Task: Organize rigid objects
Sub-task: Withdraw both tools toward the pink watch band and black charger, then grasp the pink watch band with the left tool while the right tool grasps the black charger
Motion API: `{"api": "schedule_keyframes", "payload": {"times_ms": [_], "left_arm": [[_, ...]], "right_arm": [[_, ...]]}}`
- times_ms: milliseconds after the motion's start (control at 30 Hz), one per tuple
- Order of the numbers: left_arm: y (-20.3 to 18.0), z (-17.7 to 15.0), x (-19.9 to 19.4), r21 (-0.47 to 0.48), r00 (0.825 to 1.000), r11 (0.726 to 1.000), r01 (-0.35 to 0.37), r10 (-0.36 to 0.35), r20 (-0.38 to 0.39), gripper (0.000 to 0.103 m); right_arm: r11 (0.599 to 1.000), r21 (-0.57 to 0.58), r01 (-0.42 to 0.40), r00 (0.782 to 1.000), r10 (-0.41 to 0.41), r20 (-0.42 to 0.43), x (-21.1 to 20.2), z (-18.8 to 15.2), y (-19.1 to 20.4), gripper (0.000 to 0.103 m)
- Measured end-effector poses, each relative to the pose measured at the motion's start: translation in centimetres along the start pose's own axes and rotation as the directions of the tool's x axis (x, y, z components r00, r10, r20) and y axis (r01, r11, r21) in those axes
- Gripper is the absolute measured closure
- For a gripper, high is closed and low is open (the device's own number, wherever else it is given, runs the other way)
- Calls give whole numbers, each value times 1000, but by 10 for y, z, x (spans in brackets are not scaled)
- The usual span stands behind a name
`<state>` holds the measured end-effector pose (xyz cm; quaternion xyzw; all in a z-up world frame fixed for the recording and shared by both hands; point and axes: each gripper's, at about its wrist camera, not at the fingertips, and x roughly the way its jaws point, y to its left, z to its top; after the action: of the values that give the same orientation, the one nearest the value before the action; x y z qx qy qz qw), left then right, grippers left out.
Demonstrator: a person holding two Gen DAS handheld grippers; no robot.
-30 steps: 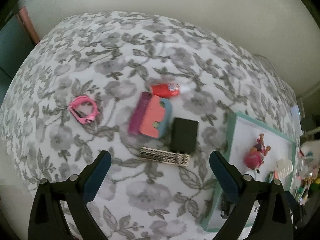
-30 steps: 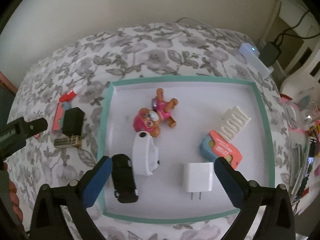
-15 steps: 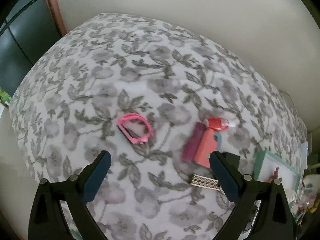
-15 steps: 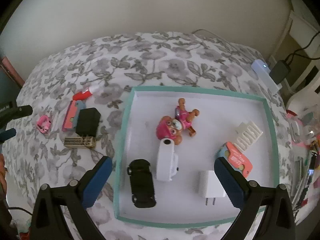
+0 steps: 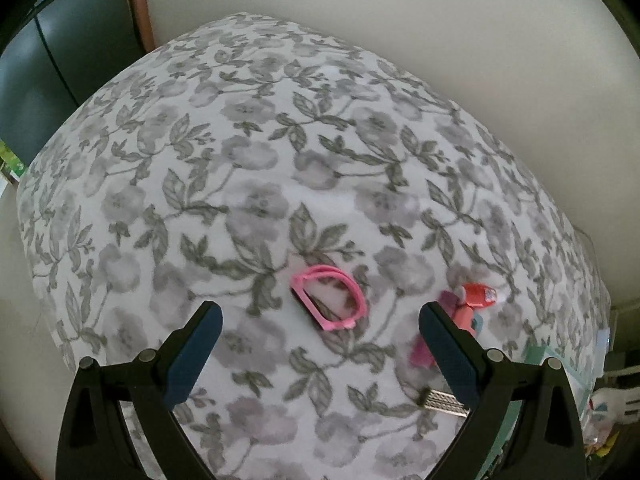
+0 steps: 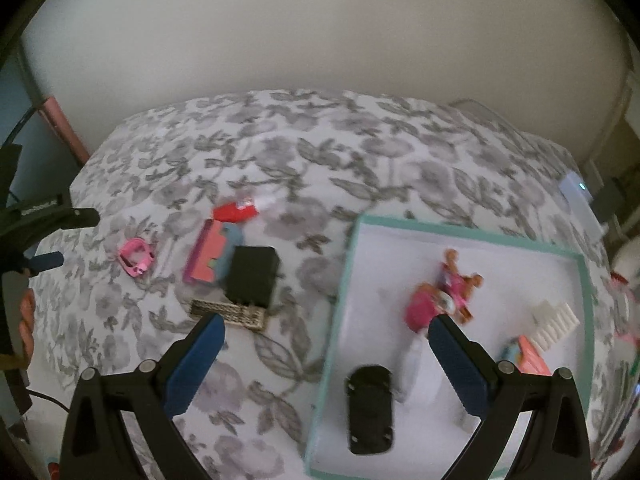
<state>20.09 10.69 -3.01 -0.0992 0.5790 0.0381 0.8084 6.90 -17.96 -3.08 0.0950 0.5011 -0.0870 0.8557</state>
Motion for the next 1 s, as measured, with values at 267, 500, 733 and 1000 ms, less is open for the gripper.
{"api": "schedule_keyframes", "payload": {"times_ms": [267, 500, 733, 1000], "left_arm": [[16, 4, 28, -18, 998, 1000, -19, 18, -53, 4], [19, 1, 56, -14, 992, 997, -78, 77, -98, 4], [17, -1, 70, 6, 989, 995, -97, 97, -114, 4], [9, 0, 88, 23, 985, 995, -100, 103, -138, 8]], "right_arm": [[1000, -5, -25, 1000, 25, -8, 16, 14, 24, 0], [999, 1, -33, 998, 33, -54, 40, 16, 34, 11], [1000, -11, -16, 995, 14, -104, 66, 19, 43, 23], [1000, -22, -4, 987, 0, -163, 98, 19, 50, 27]]}}
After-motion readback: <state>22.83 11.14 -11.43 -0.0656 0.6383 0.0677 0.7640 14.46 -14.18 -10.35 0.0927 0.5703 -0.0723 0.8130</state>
